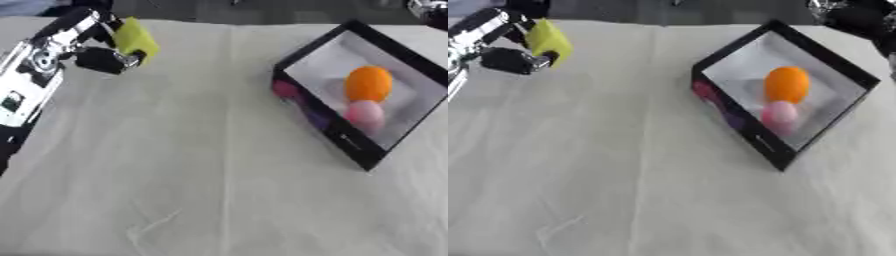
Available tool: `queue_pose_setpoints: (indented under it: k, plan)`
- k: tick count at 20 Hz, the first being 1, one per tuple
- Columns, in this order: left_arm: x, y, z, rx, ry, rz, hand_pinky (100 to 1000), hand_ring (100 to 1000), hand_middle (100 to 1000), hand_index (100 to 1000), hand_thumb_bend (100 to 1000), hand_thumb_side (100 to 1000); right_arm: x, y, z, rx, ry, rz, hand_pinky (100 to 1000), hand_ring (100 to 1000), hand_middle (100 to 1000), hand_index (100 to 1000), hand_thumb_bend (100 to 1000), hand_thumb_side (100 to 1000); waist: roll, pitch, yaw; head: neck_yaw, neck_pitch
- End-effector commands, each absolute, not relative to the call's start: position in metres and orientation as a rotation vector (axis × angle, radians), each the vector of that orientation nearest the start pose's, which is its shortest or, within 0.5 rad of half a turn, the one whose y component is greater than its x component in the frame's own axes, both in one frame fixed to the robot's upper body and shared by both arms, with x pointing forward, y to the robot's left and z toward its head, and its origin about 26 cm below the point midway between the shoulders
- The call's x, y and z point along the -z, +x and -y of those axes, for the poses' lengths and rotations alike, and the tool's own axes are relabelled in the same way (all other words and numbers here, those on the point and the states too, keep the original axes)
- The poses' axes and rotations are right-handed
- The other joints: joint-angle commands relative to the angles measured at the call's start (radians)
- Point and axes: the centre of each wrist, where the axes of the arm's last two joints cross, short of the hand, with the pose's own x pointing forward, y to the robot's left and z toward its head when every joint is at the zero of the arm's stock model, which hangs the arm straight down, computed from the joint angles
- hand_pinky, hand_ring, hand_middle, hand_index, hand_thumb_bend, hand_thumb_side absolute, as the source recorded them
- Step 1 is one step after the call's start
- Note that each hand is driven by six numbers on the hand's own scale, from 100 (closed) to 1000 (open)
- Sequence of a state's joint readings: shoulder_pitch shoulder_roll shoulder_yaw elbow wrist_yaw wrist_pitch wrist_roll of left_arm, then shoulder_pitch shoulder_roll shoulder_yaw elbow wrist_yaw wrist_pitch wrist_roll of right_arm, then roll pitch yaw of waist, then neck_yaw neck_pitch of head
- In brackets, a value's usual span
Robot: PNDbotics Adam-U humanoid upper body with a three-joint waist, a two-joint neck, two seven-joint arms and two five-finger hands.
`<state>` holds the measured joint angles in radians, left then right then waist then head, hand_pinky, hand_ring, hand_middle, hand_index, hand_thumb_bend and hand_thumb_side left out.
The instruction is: Pick up the objects with one hand, pass them to the other hand, and then place them into the box on the other side of the table.
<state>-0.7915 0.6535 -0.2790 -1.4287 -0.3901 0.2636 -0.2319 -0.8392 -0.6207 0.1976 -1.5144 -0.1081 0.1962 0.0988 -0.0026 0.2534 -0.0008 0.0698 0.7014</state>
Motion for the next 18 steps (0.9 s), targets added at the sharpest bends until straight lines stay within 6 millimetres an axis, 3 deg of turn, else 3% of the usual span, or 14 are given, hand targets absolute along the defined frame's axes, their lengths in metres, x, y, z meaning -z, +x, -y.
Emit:
queue_pose_setpoints:
  k: [1, 18]
  plan:
    - [-0.259, 0.407, -0.264, 1.063, 0.826, 1.711, 795, 601, 641, 623, 249, 291, -0.310, 0.393, 0.244, -0.817, -0.274, 2.060, 887, 808, 863, 849, 100, 411, -0.015, -0.054, 0.000, -0.001, -0.009]
    - [-0.246, 0.401, -0.236, 1.154, 0.838, 1.831, 786, 595, 637, 617, 260, 270, -0.315, 0.390, 0.169, -1.102, -0.170, 2.114, 889, 820, 863, 851, 100, 378, -0.022, -0.064, 0.006, -0.018, -0.003]
